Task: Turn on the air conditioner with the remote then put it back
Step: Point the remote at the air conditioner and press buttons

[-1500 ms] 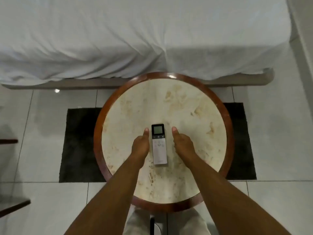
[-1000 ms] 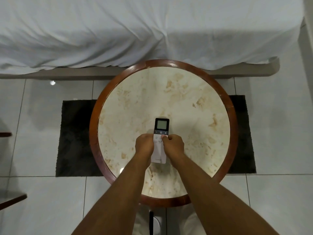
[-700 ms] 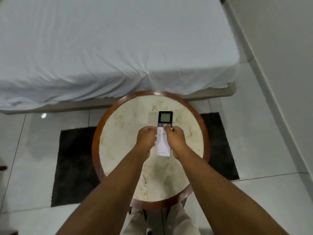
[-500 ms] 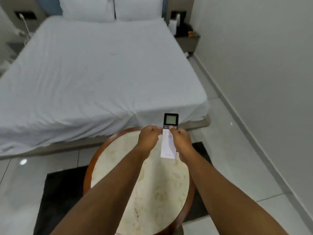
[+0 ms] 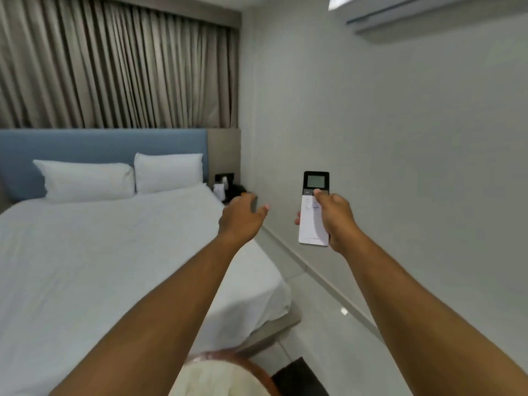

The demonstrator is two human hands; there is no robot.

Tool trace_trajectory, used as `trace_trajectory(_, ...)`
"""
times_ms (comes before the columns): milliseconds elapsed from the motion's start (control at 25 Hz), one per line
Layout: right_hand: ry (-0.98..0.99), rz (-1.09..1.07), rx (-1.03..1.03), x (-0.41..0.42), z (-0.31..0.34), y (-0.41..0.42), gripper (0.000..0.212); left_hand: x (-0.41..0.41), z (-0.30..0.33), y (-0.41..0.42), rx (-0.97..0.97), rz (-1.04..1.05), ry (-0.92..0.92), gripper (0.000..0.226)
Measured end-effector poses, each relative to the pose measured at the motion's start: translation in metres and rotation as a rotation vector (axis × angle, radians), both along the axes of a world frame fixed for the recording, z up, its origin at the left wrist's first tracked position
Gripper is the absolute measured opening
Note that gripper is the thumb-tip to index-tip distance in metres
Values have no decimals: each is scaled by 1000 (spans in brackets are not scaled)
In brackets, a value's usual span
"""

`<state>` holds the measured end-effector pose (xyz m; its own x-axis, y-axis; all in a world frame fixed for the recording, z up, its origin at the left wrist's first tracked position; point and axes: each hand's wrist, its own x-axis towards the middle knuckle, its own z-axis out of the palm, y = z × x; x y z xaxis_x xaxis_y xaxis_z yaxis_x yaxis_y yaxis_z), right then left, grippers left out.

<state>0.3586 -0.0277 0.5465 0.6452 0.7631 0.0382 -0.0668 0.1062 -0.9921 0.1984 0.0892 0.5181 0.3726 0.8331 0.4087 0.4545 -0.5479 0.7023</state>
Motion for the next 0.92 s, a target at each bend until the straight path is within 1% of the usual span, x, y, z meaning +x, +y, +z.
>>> trace_trajectory(160,-93,-50,151,27,83,-41,22,36,88,-7,348,-30,76,72)
trace_trajectory(360,-269,-165,272,46,177,-89,20,68,191,-30,752,41,54,80)
trace_trajectory(520,-375,-271,318,54,240,-123,22,84,252,-51,997,105,35,89)
trace_trajectory(640,-416,-306,367,56,266,-143,24,95,279,-65,1086,155,8,94)
trace_trajectory(800,-443,-345,381,59,271,-153,20,109,285,-72,1079,157,-35,97)
trace_trajectory(920,-449,-377,376,65,266,-154,23,118,282,-72,1071,138,-41,96)
